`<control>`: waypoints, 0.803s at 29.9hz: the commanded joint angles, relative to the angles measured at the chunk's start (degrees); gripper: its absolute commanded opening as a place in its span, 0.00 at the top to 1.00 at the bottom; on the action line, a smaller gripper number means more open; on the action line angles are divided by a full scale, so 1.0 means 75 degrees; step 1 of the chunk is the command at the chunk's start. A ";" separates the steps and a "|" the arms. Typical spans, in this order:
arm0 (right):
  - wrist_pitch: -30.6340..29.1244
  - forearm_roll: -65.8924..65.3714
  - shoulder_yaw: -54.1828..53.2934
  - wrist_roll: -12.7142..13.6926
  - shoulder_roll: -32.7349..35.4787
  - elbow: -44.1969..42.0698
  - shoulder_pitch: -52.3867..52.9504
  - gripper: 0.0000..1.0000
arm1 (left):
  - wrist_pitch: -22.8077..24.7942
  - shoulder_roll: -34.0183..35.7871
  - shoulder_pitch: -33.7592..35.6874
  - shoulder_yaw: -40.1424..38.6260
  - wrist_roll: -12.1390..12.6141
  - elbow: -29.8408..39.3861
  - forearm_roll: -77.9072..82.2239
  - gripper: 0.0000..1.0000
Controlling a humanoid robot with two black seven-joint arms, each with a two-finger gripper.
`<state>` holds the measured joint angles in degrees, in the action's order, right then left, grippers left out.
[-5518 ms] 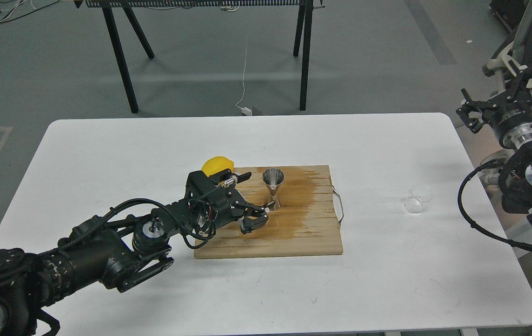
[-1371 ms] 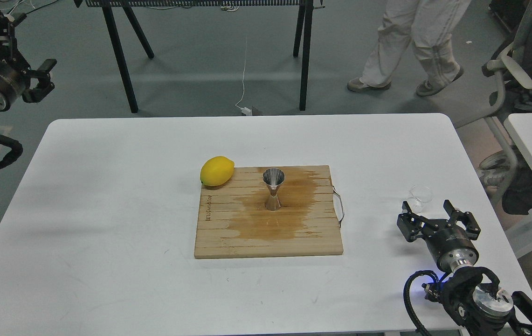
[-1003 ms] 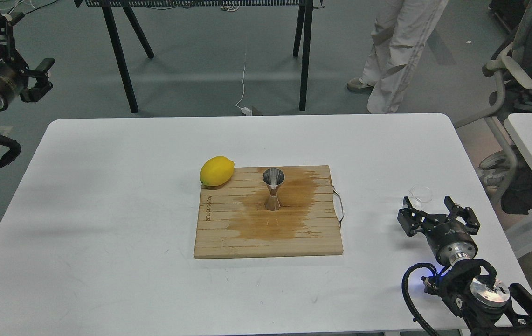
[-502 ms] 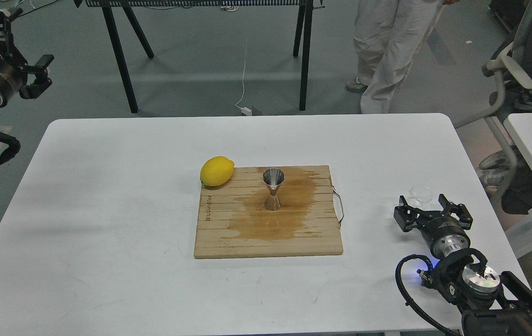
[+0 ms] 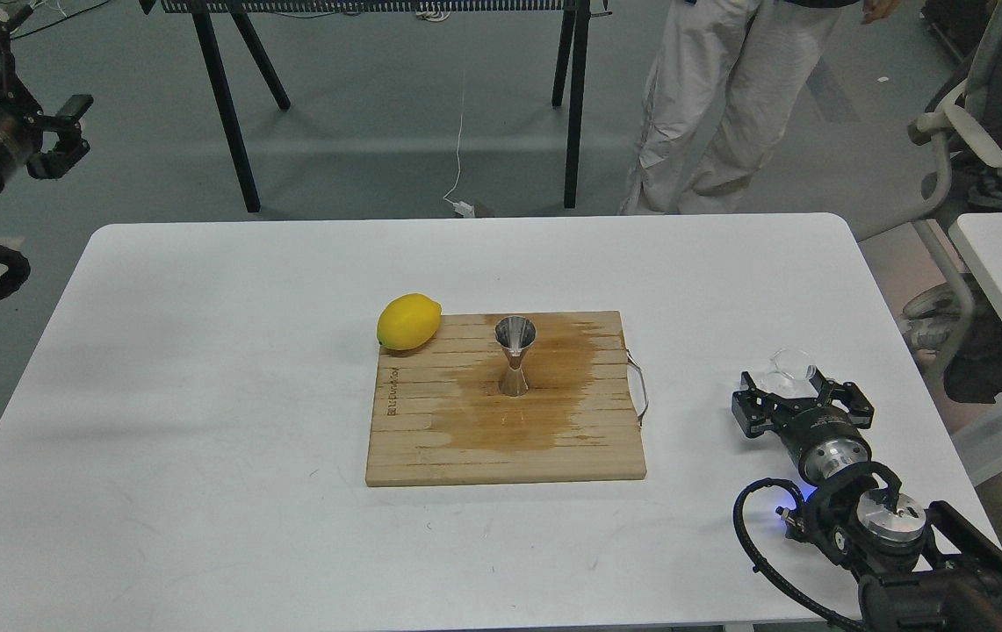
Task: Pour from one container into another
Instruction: 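Grasp the small clear glass cup with the right gripper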
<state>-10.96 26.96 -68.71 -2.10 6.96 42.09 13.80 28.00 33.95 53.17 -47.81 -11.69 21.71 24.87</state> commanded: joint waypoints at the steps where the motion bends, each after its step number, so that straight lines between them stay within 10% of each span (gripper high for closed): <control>1: -0.0027 -0.0009 0.0068 -0.0012 -0.0003 -0.0023 0.0000 0.28 | 0.0000 0.0044 0.0001 0.0000 0.0000 0.0000 0.0000 0.01; 9: -0.0098 -0.0021 0.0091 -0.0012 0.0009 -0.0117 0.0000 0.45 | 0.0000 0.0149 0.0013 0.0000 0.0000 0.0000 0.0000 0.01; 15: -0.0367 -0.0033 0.0091 -0.0036 0.0009 -0.0058 -0.0012 0.76 | 0.0000 0.0138 0.0013 0.0000 0.0000 0.0000 0.0000 0.01; 24: -0.0402 -0.0033 0.0091 -0.0036 0.0009 0.0374 -0.0035 0.80 | 0.0000 0.0149 0.0013 0.0000 -0.0011 0.0000 0.0000 0.01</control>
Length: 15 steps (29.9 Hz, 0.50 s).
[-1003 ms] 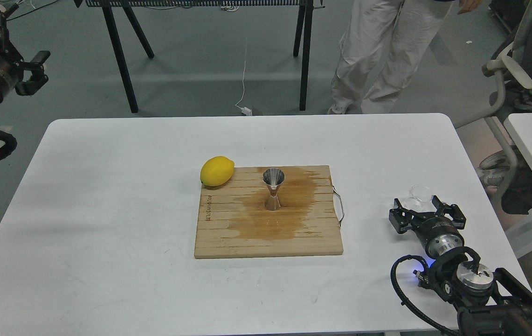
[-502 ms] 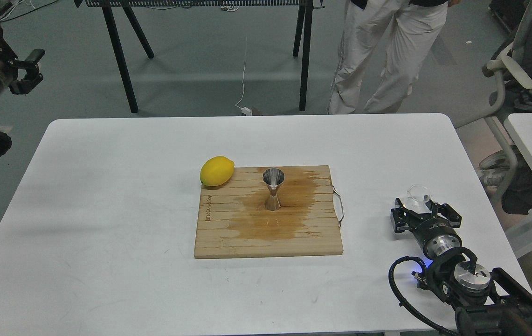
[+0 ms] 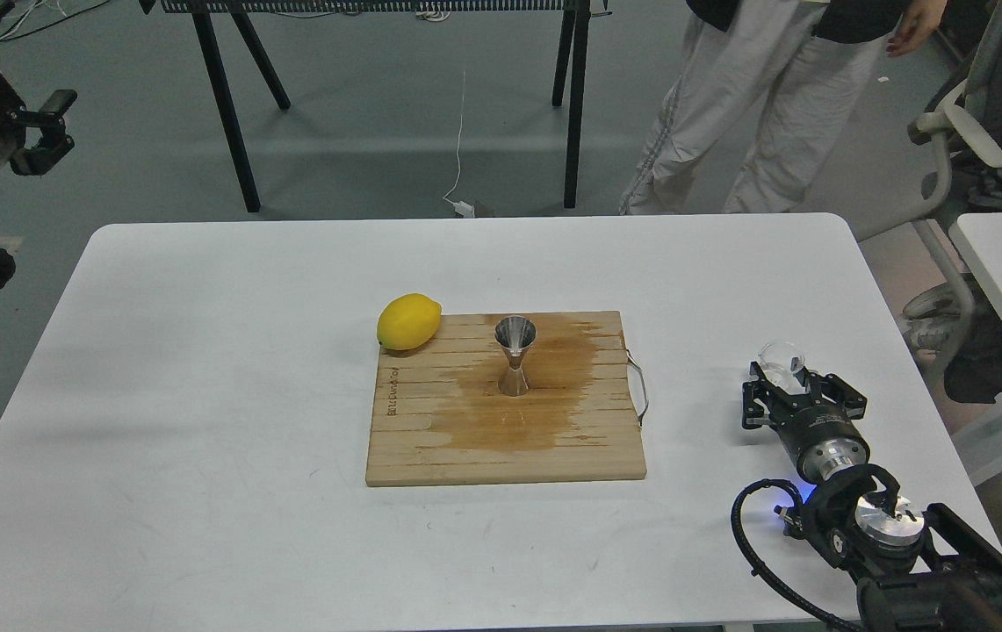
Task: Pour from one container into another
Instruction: 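Grasp the small clear glass cup with the right gripper, then lift the glass cup and carry it above the jigger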
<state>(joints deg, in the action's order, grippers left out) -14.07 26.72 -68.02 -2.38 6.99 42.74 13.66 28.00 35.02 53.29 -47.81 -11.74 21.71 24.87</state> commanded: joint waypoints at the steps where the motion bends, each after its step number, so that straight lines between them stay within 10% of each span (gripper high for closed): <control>1: 0.0036 0.0000 -0.0001 0.0000 0.0005 0.0453 -0.0052 0.80 | 0.0000 -0.0006 -0.0003 0.0000 -0.0005 0.0000 0.0000 0.01; 15: 0.1816 -0.0457 0.0655 0.0000 0.1317 0.3452 0.0076 0.80 | 0.0000 -0.0029 0.0055 -0.0012 -0.0017 0.0000 -0.0011 0.01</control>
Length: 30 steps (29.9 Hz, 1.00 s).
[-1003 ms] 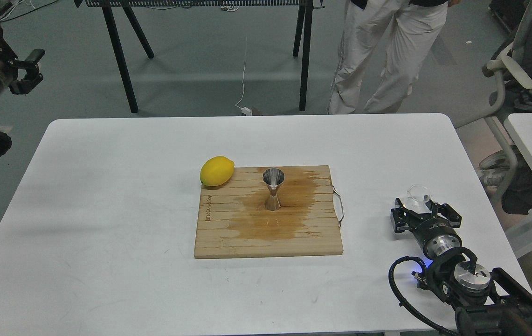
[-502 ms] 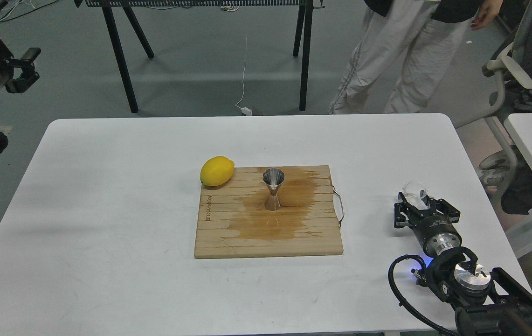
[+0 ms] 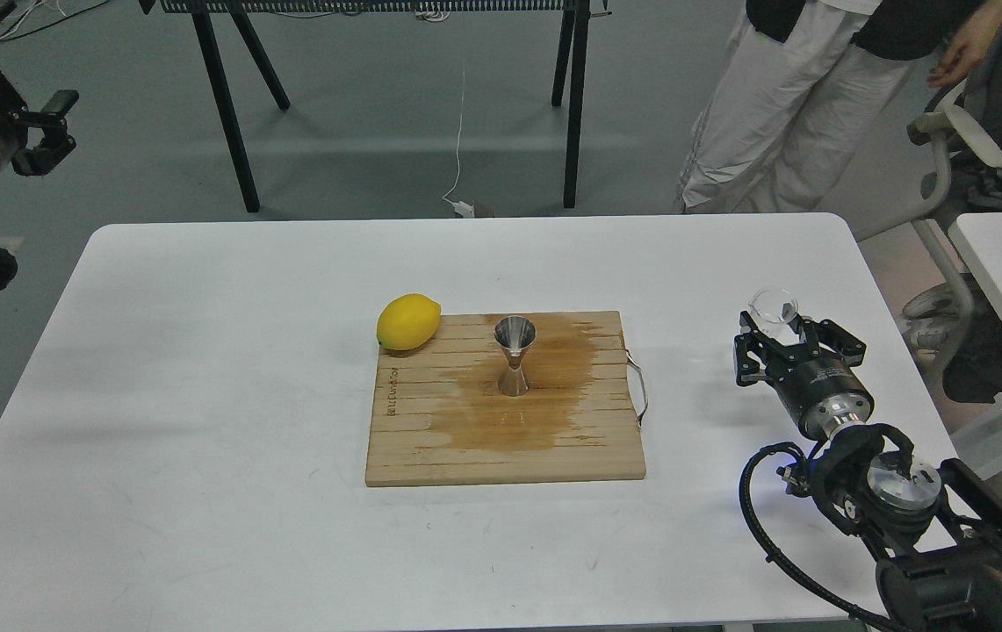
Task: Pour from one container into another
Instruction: 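Lift the glass cup and carry it above the jigger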
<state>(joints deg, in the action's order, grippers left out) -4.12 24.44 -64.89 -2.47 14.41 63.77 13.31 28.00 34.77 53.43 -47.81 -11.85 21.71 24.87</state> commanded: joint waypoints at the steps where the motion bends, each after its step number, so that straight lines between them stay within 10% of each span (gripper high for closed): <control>1: 0.0665 -0.0246 0.0342 0.0025 0.0409 0.0894 0.0216 0.80 | 0.0000 0.0005 0.0036 -0.0012 -0.0002 0.0000 -0.0012 0.01; 30: 0.2108 -0.1185 0.3307 0.0447 0.0879 0.2349 0.2502 0.80 | 0.0000 0.0134 0.0200 -0.0023 0.0010 0.0000 -0.0024 0.01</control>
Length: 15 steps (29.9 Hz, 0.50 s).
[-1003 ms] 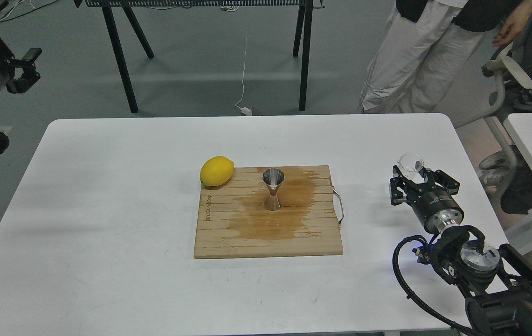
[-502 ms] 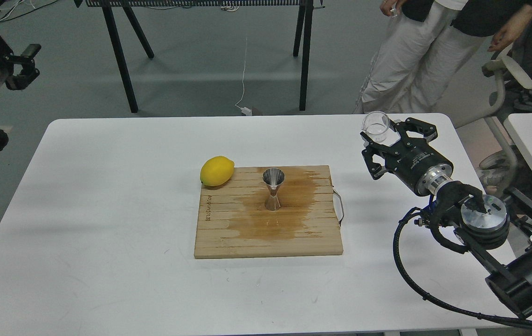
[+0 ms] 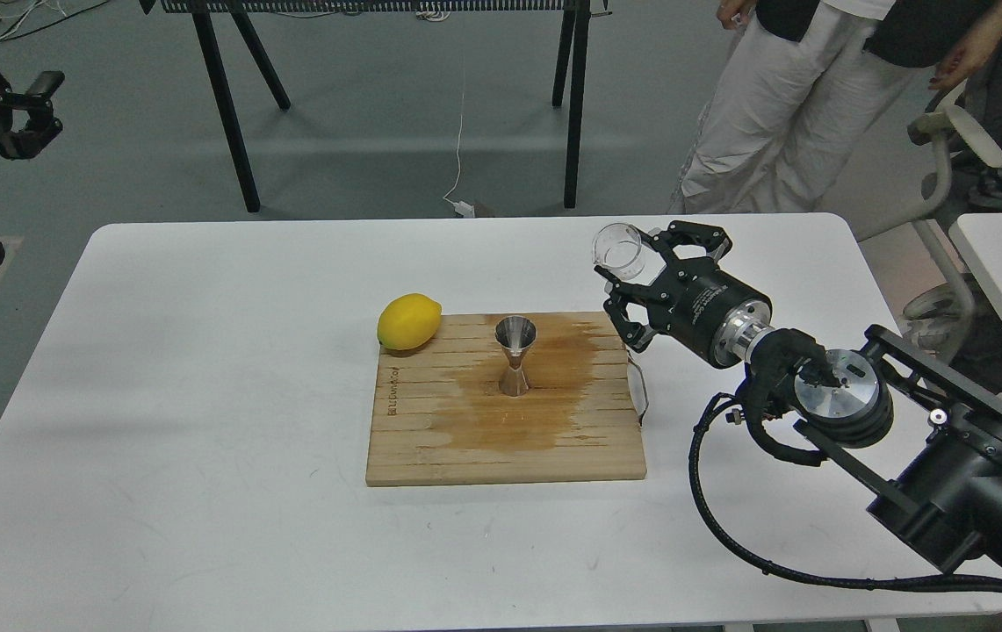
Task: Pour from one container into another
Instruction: 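Lift the glass cup and carry it above the jigger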
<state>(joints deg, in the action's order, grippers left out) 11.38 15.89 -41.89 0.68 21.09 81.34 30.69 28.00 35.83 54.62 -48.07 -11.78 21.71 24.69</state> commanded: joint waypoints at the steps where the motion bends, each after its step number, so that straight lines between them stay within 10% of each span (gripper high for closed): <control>1: 0.0042 -0.0056 0.0346 0.0027 0.0001 0.0007 0.0267 0.80 | 0.0000 -0.0007 0.0065 0.0023 0.0000 0.0000 0.0001 0.01; 15: 0.0382 -0.1145 0.1354 0.0285 0.0083 -0.0017 0.1380 0.80 | 0.0000 -0.0007 0.0159 0.0023 0.0011 0.0000 0.0001 0.01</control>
<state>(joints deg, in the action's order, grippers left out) 14.02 9.65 -32.80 2.80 21.61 81.37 39.43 28.00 35.77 55.77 -47.90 -11.69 21.71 24.69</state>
